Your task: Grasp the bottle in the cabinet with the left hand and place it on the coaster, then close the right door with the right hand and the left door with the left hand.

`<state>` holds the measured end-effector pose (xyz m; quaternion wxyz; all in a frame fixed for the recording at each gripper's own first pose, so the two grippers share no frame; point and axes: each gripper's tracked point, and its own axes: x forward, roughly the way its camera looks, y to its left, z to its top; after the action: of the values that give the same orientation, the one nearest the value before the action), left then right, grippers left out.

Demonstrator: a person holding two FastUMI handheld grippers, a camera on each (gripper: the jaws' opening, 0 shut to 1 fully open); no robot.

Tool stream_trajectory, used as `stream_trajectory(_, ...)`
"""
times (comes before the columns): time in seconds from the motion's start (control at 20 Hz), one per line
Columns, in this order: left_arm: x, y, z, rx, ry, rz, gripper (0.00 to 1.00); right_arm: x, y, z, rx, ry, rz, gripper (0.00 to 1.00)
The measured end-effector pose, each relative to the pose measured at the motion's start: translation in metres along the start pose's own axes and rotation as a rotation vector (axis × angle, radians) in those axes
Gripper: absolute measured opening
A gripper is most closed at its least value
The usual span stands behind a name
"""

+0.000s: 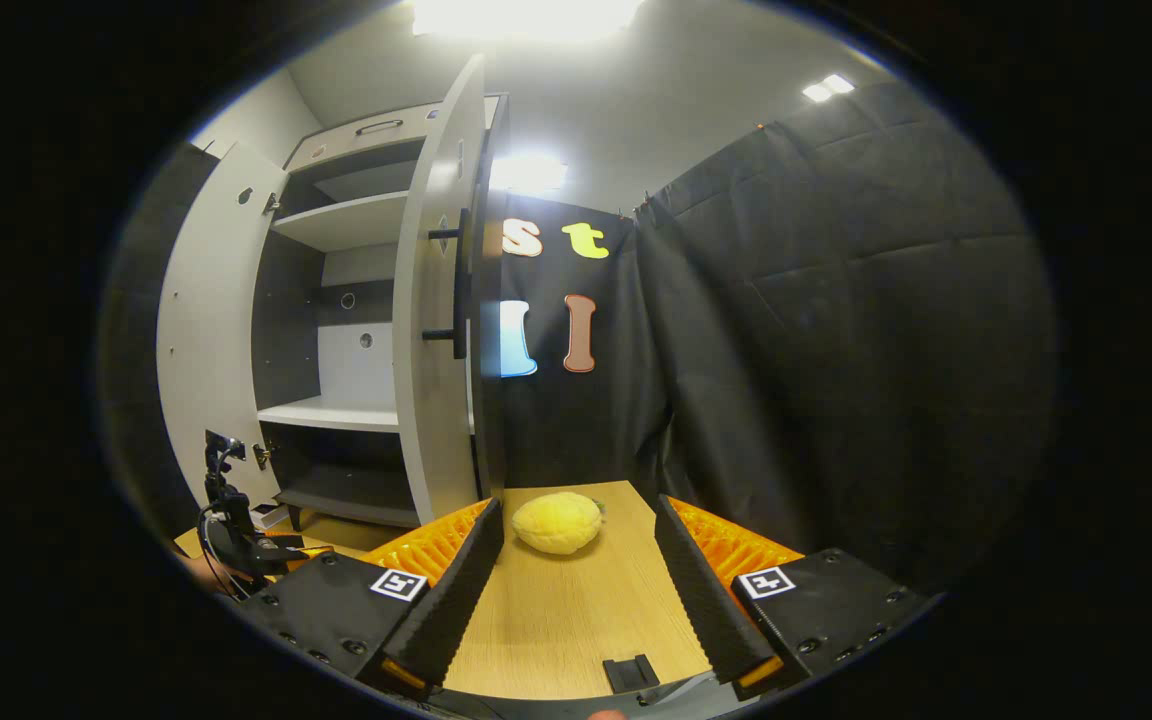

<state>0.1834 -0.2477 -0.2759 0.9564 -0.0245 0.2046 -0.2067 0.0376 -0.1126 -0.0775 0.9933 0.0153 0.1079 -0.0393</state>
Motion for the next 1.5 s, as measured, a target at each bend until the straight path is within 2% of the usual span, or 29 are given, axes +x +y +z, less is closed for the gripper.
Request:
stream_trajectory(0.2,-0.020,-0.003,-0.014,-0.009,0.011,-0.008,0.85,0.003,0.005,-0.004,0.019,0.014,0.011,0.97)
stream_trajectory(0.55,-0.023,-0.007,-0.020,-0.023,0.013,-0.016,0.84,0.001,0.020,-0.007,0.001,0.016,0.052,0.97)
stream_trajectory(0.6,-0.022,-0.009,-0.021,-0.026,0.017,-0.020,0.85,0.001,0.020,-0.006,-0.002,0.017,0.051,0.92)
stream_trajectory(0.65,-0.023,-0.011,-0.025,-0.031,0.020,-0.024,0.85,0.000,0.018,-0.008,-0.002,0.019,0.049,0.97)
stream_trajectory(1.0,-0.035,-0.010,-0.012,-0.016,-0.021,-0.044,0.85,0.000,0.014,-0.011,0.008,0.033,0.037,0.97)
stream_trajectory(1.15,-0.053,-0.006,0.005,-0.024,-0.044,-0.045,0.85,0.003,0.021,-0.009,0.007,0.028,0.056,0.97)
stream_trajectory(1.35,-0.104,-0.006,0.061,-0.068,-0.129,-0.063,0.85,0.014,0.024,0.012,0.014,-0.011,0.073,0.97)
stream_trajectory(1.5,-0.160,0.004,0.103,-0.049,-0.204,-0.002,0.85,0.039,-0.003,0.046,0.027,-0.050,-0.017,0.97)
